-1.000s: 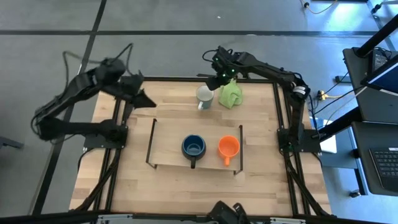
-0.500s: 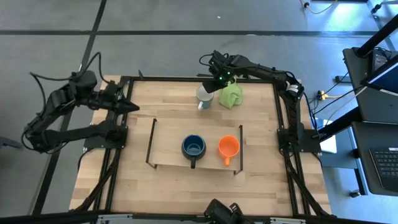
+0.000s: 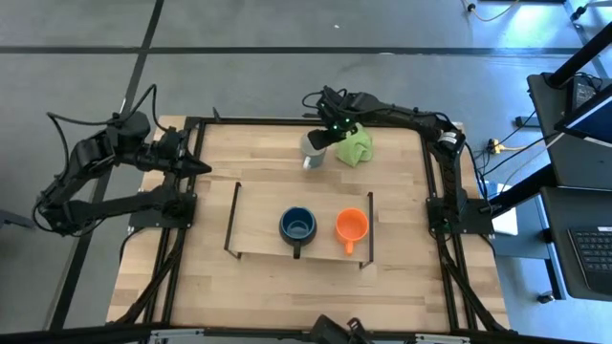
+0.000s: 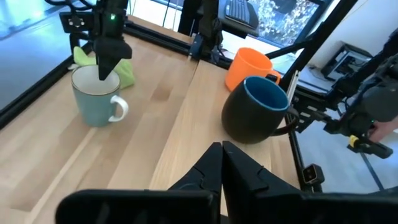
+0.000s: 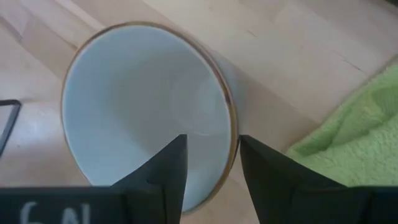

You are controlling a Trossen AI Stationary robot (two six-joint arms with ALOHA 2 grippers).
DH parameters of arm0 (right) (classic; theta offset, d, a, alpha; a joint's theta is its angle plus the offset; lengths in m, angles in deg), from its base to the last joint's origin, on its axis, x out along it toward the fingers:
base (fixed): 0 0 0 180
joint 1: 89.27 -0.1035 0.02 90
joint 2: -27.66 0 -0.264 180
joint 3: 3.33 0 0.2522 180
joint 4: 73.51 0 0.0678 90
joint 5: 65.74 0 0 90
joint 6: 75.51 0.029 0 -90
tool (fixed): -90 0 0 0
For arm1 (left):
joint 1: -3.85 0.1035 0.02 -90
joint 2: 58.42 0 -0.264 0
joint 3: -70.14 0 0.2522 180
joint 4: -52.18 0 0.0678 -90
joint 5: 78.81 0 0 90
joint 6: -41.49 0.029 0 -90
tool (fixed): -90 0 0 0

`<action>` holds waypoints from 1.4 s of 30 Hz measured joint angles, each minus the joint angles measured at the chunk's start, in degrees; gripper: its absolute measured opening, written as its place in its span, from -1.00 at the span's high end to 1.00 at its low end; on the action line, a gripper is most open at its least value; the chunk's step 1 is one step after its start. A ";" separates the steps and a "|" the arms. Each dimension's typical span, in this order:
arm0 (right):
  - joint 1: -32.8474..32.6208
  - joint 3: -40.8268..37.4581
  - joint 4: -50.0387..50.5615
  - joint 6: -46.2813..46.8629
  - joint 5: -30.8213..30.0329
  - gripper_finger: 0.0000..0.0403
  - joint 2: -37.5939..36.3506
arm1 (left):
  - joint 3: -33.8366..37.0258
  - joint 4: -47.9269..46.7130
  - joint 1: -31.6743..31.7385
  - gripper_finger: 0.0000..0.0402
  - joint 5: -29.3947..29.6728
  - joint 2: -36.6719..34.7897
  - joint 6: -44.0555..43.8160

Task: Stack small to large cups/mugs on shelf
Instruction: Put the white mugs on the shelf

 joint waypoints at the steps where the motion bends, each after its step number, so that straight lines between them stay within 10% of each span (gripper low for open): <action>1: -0.19 0.00 -0.74 0.28 -0.01 0.26 0.00 | 0.00 0.06 0.00 0.99 0.00 0.00 -0.02; 42: -3.95 3.77 -19.62 5.56 3.32 0.42 2.91 | 3.38 1.62 -0.02 0.98 1.74 4.25 0.16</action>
